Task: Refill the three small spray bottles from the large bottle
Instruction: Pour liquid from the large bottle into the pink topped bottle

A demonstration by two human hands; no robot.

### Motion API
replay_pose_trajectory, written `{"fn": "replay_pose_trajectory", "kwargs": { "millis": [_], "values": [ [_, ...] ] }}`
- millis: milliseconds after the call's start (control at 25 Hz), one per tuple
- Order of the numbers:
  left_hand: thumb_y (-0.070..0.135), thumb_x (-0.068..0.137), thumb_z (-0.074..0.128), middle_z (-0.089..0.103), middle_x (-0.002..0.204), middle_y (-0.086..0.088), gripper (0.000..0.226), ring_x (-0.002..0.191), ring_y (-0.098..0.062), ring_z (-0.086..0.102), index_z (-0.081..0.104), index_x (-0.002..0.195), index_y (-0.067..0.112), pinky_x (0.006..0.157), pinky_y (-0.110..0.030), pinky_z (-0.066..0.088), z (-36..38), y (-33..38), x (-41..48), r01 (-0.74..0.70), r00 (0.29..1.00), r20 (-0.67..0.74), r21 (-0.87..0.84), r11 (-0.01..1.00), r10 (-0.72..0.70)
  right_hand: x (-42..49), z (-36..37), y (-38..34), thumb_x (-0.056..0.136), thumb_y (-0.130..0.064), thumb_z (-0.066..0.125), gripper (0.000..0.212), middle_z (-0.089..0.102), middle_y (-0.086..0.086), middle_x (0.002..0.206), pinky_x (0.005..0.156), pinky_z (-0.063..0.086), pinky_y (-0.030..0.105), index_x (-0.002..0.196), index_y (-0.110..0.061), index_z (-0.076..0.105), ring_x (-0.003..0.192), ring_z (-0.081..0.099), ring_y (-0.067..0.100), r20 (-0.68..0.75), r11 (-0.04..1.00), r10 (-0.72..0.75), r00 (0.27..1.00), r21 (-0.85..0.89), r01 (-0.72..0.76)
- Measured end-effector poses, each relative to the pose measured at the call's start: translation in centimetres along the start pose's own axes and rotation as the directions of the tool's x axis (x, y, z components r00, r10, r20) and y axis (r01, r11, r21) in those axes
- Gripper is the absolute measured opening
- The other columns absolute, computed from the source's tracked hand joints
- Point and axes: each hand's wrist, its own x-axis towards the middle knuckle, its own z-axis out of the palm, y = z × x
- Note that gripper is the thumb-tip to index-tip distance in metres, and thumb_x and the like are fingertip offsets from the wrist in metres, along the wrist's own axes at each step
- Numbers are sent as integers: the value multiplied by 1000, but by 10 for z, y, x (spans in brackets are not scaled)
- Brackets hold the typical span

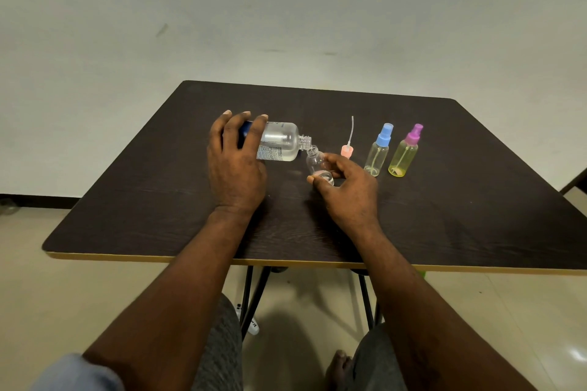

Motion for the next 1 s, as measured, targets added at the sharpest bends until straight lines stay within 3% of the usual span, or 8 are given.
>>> {"fn": "replay_pose_trajectory", "kwargs": {
  "millis": [200,400,1000],
  "values": [
    [5,86,48,53,148,-15,59,144,-41,38,62,142,14,111,-56,43,0,1,0,-2,1000,-5,-3,1000,2,0,0,0,81,-22,88,49,76,-13,113,85,49,3,128,-24,73,96,64,-15,-8,1000,-4,1000,6,4],
    [0,87,57,55,147,-15,57,144,-41,40,63,141,14,110,-55,43,2,0,-1,-5,1000,-25,4,1000,5,-1,0,0,82,-23,87,50,75,-12,117,92,54,12,129,-24,72,100,66,-11,2,1000,-5,1000,14,5],
    [10,86,48,53,149,-15,58,145,-40,38,61,143,15,110,-56,44,3,-2,0,-5,1000,-9,19,1000,5,0,0,-1,82,-23,88,51,75,-13,119,91,54,11,130,-24,71,101,67,-7,4,1000,5,1000,20,-5]
  ]
}}
